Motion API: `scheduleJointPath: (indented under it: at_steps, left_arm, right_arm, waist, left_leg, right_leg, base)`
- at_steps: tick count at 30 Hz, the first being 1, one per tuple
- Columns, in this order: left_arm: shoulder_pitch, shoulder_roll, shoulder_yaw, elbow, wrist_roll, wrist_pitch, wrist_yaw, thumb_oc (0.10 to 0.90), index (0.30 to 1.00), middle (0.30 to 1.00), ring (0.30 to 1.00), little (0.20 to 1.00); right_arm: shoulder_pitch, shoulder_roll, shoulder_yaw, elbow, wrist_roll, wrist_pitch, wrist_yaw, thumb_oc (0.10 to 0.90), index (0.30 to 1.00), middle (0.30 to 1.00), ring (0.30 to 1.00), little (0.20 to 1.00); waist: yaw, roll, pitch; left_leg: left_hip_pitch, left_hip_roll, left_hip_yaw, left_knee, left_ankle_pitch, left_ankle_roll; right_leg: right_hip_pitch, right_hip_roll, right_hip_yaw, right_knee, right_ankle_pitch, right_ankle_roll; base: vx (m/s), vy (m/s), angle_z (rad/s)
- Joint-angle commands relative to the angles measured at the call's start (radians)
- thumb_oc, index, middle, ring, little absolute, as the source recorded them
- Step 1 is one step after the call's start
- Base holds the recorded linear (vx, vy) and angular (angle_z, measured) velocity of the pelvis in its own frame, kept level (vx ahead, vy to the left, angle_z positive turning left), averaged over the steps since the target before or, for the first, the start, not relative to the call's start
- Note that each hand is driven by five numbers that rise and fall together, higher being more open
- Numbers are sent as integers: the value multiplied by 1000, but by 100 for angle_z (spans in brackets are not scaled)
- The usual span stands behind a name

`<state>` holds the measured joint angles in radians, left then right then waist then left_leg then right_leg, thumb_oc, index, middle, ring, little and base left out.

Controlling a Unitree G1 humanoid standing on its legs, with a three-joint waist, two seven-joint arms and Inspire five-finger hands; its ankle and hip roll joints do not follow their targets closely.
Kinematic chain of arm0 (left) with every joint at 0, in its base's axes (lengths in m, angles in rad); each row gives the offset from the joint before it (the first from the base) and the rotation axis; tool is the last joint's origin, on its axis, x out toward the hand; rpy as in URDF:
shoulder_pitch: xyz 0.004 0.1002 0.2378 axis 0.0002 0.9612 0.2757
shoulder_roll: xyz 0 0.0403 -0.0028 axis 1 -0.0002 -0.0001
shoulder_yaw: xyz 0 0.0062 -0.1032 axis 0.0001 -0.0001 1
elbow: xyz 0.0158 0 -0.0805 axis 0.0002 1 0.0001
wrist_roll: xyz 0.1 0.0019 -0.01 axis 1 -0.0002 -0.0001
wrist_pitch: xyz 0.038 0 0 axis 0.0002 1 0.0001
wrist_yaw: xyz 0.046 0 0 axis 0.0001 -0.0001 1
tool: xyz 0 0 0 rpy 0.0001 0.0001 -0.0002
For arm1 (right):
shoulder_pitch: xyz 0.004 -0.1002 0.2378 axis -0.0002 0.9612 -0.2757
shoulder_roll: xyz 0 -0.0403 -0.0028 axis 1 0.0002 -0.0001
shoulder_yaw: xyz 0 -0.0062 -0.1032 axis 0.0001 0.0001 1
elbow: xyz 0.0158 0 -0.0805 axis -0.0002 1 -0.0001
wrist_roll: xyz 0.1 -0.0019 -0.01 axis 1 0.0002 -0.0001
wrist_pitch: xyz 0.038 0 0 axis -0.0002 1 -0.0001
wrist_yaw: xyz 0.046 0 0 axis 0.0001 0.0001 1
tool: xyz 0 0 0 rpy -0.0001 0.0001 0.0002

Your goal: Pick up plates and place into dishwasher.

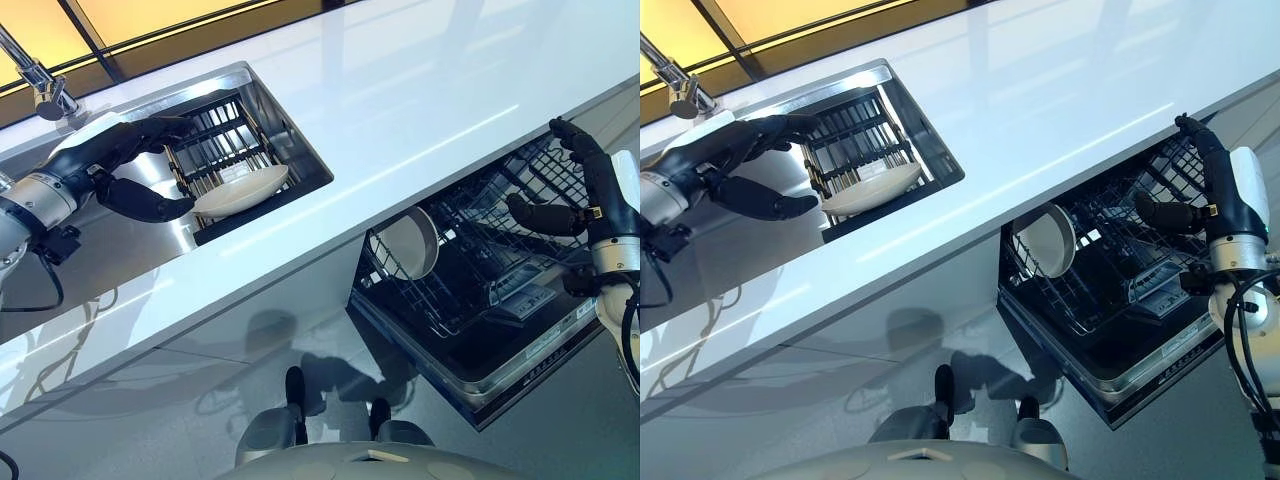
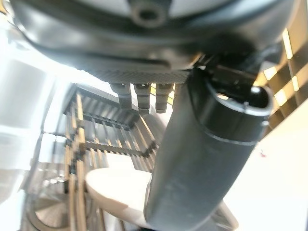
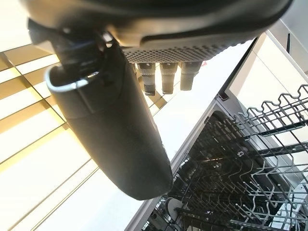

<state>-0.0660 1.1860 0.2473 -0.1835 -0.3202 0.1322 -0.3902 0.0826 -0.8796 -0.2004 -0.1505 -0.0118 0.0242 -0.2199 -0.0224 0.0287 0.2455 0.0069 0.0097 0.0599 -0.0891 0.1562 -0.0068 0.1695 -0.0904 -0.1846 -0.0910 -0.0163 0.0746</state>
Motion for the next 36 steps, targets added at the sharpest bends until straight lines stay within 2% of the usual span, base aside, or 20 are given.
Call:
scheduleJointPath:
  at_steps: [1, 18, 36]
  left_arm:
    - [-67, 12, 91, 16, -33, -18, 10, 800, 900, 900, 900, 900]
    - [-78, 11, 53, -5, -19, 29, -69, 800, 900, 900, 900, 900]
    - [-75, -9, 31, 66, 26, -14, -30, 800, 900, 900, 900, 900]
  right_arm:
    - [-61, -57, -50, -89, -11, -47, -46, 800, 900, 900, 900, 900]
    - [-67, -57, -33, -95, -4, -33, -49, 800, 900, 900, 900, 900]
    - [-59, -56, -29, -90, -2, -41, -45, 800, 900, 900, 900, 900]
  waist:
    - [-6, -14, -94]
    - [-5, -12, -87]
    - [-16, -17, -86]
  left_leg:
    - [119, -31, 12, 2, -161, -27]
    - [121, -32, 13, 2, -160, -25]
    - [127, -32, 20, 2, -166, -21]
  right_leg:
    - [-51, 11, -18, 14, 67, 61]
    - [-49, 10, -20, 16, 68, 62]
    - [-49, 13, -13, 15, 67, 61]
  base:
    - [39, -4, -2]
    - [8, 0, 0]
    - [0, 0, 0]
